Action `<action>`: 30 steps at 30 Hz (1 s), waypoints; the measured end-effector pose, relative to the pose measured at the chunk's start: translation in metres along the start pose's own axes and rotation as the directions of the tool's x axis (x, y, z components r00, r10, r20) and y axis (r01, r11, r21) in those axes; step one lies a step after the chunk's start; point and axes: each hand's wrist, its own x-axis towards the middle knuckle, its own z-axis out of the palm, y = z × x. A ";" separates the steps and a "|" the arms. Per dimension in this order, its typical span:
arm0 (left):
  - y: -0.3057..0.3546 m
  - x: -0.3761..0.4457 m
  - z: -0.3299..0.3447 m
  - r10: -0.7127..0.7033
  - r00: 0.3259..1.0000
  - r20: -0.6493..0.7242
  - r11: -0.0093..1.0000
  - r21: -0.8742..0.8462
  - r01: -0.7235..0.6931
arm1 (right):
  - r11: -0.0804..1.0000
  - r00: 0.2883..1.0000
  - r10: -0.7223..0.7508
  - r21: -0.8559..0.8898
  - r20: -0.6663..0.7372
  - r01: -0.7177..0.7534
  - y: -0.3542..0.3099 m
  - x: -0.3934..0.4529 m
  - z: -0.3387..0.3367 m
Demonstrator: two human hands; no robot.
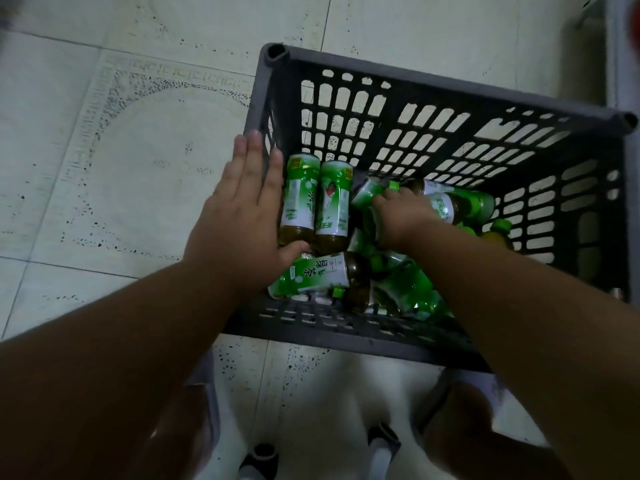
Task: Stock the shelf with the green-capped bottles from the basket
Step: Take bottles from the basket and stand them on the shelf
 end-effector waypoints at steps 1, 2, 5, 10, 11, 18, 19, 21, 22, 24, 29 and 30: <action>0.000 0.000 0.000 -0.001 1.000 -0.002 1.000 0.008 0.001 | 1.000 0.999 -0.014 -0.014 -0.038 0.014 -0.002 0.000 0.002; -0.001 0.001 0.000 0.001 1.000 -0.004 1.000 0.013 -0.001 | 0.999 0.997 -0.037 -0.018 -0.066 0.035 -0.004 0.000 0.003; 0.000 0.000 -0.001 -0.004 1.000 0.005 1.000 0.008 0.004 | 0.982 0.978 -0.188 0.015 -0.089 0.190 -0.010 -0.013 0.004; 0.001 0.000 -0.002 0.002 1.000 0.008 0.999 0.042 -0.002 | 0.886 0.966 0.120 0.464 -0.229 0.000 -0.005 -0.037 0.008; 0.001 0.000 -0.002 0.002 1.000 0.008 0.999 0.054 -0.002 | 0.762 0.920 0.337 0.632 -0.200 -0.142 -0.005 -0.036 0.006; 0.001 0.002 0.000 0.011 1.000 -0.013 0.998 0.069 -0.011 | -0.289 0.617 0.579 0.842 0.533 -0.456 -0.013 0.010 0.008; 0.000 0.002 0.001 0.010 1.000 -0.014 0.998 0.066 -0.009 | -0.303 0.627 0.584 0.854 0.516 -0.422 -0.010 0.015 0.011; 0.000 0.002 0.001 0.015 1.000 -0.009 0.998 0.063 -0.014 | -0.398 0.588 0.576 0.823 0.568 -0.404 -0.004 0.024 0.011; 0.000 0.002 0.001 0.016 1.000 -0.006 0.998 0.061 -0.015 | -0.316 0.598 0.572 0.824 0.562 -0.471 -0.002 0.034 0.018; 0.000 0.001 0.000 0.014 1.000 0.001 0.998 0.063 -0.014 | -0.500 0.599 0.548 0.803 0.584 -0.326 0.000 0.043 0.025; 0.002 0.001 -0.006 0.022 0.999 0.037 0.994 0.110 -0.026 | -0.559 0.751 0.543 0.829 0.376 -0.011 -0.017 0.012 0.007; 0.003 0.001 -0.008 0.008 0.998 0.057 0.994 0.104 -0.014 | -0.555 0.778 0.533 0.832 0.333 0.024 -0.018 0.006 0.002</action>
